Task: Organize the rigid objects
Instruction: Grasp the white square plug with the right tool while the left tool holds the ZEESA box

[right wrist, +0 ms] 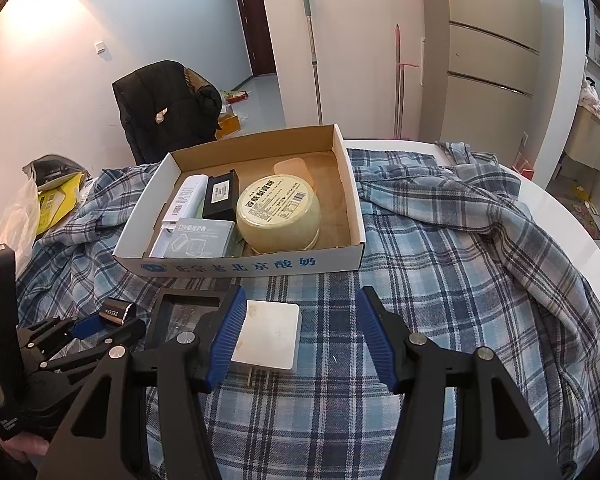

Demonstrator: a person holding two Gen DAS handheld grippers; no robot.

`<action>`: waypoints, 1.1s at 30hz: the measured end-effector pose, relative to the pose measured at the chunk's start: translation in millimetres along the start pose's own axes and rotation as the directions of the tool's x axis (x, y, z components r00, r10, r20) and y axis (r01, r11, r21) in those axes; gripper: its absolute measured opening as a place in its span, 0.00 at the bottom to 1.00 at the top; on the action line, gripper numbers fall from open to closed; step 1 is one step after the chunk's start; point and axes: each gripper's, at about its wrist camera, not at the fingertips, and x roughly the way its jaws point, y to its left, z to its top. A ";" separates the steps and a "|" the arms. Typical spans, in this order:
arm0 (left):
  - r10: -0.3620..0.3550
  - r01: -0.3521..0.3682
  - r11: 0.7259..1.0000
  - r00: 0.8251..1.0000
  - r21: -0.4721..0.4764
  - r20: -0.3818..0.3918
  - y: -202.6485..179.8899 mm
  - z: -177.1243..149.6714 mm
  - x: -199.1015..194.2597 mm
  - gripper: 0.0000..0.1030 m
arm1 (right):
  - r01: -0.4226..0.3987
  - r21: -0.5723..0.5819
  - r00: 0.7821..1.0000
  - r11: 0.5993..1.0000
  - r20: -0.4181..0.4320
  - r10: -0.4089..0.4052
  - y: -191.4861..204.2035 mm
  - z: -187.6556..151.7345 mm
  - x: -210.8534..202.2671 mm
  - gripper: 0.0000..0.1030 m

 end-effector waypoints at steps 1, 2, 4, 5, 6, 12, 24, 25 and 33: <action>-0.010 0.010 1.000 1.000 0.005 -0.008 -0.2 0.1 1.3 0.42 | 0.001 -0.001 1.000 1.000 -0.001 -0.001 0.4 -0.3 0.4 0.55; -0.011 0.011 1.000 1.000 0.008 -0.005 -0.8 -0.5 0.4 0.41 | 0.002 -0.002 1.000 1.000 -0.002 -0.002 0.8 -0.3 0.7 0.55; -0.022 0.022 1.000 0.999 0.014 0.027 -1.6 -1.7 -6.7 0.41 | 0.007 -0.008 1.000 1.000 -0.003 -0.007 2.0 -0.6 0.6 0.55; -0.028 0.028 0.999 0.998 0.016 0.047 -1.9 -2.1 -11.3 0.41 | 0.007 -0.010 1.000 1.000 -0.002 -0.007 2.4 -0.8 0.1 0.55; -0.034 0.032 0.999 0.997 0.017 0.070 -2.1 -1.9 -16.4 0.41 | 0.005 -0.012 1.000 1.000 -0.001 -0.005 2.8 -0.8 -0.3 0.55; -0.061 0.065 0.998 0.969 -0.006 0.241 1.8 1.2 -50.9 0.41 | -0.041 -0.062 0.998 0.997 -0.040 0.039 12.8 -4.4 6.3 0.55; -0.041 0.065 0.996 0.940 -0.060 0.340 15.3 5.4 -69.9 0.41 | -0.041 -0.129 0.992 0.991 -0.124 0.025 29.6 -18.3 30.1 0.55; -0.038 0.061 0.996 0.939 -0.058 0.341 15.4 5.4 -69.8 0.41 | -0.042 -0.132 0.991 0.990 -0.129 0.024 30.2 -19.0 31.8 0.55; -0.008 0.034 0.997 0.937 -0.068 0.348 19.3 3.9 -70.2 0.41 | -0.032 -0.112 0.988 0.993 -0.153 0.015 25.8 -21.0 37.6 0.49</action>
